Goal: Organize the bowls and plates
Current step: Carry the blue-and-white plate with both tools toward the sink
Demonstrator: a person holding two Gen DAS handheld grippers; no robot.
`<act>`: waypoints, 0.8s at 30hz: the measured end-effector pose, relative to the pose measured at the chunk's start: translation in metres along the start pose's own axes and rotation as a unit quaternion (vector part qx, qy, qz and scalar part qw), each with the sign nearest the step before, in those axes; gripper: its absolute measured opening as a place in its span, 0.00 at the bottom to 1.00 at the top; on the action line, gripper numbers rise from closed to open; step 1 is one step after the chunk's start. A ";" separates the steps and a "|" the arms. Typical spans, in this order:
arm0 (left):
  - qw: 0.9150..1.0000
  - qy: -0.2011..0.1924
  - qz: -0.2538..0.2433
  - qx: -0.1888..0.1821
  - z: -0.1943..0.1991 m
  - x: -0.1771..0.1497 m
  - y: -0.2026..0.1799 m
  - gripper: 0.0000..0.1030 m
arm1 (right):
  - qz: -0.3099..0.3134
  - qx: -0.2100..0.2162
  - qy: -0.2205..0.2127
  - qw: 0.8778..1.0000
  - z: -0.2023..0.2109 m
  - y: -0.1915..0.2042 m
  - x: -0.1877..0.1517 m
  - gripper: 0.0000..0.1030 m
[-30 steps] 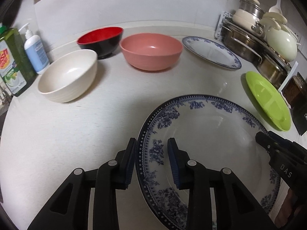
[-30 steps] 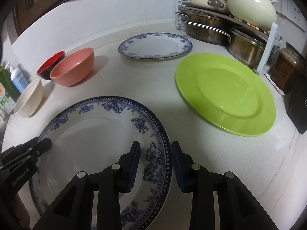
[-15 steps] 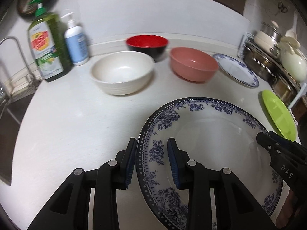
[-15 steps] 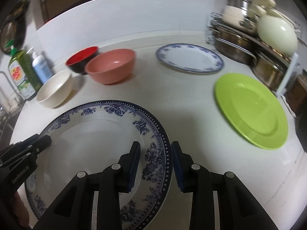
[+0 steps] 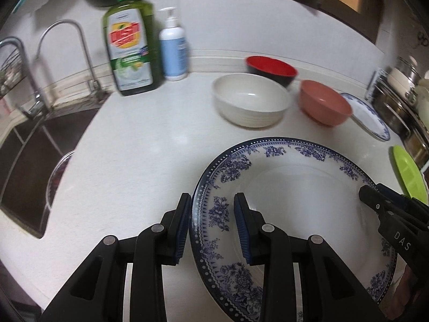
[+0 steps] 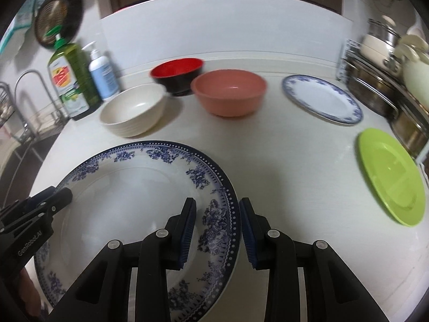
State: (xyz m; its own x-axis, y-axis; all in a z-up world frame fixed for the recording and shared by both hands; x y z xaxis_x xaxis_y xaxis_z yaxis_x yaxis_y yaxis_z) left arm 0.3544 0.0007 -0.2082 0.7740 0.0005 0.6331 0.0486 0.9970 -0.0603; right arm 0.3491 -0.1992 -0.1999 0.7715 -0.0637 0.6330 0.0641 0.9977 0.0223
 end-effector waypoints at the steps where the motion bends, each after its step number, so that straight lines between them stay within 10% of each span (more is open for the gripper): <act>1: 1.000 0.000 0.004 0.004 0.000 -0.002 0.006 0.32 | 0.004 0.004 0.000 1.000 -0.001 0.006 0.000 0.34; 24: 0.998 0.024 0.042 0.041 -0.013 -0.013 0.075 0.32 | 0.047 0.045 0.031 0.997 -0.034 0.086 -0.006 0.34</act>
State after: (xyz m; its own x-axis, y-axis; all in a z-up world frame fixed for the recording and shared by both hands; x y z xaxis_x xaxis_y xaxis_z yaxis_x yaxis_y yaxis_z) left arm 0.3563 0.0748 -0.2309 0.8022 0.0824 0.5913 -0.0675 0.9966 -0.0473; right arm 0.3718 -0.1136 -0.2278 0.8089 0.0313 0.5871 -0.0653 0.9972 0.0368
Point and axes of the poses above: each gripper's, at about its wrist camera, not at the fingertips, and z roughly against the way its jaws point, y to its left, x to its top, the point moved 8 cm from there along -z, roughly the way its jaws point, and after that the axes turned 2 degrees about -x, right-handed, at the moved point
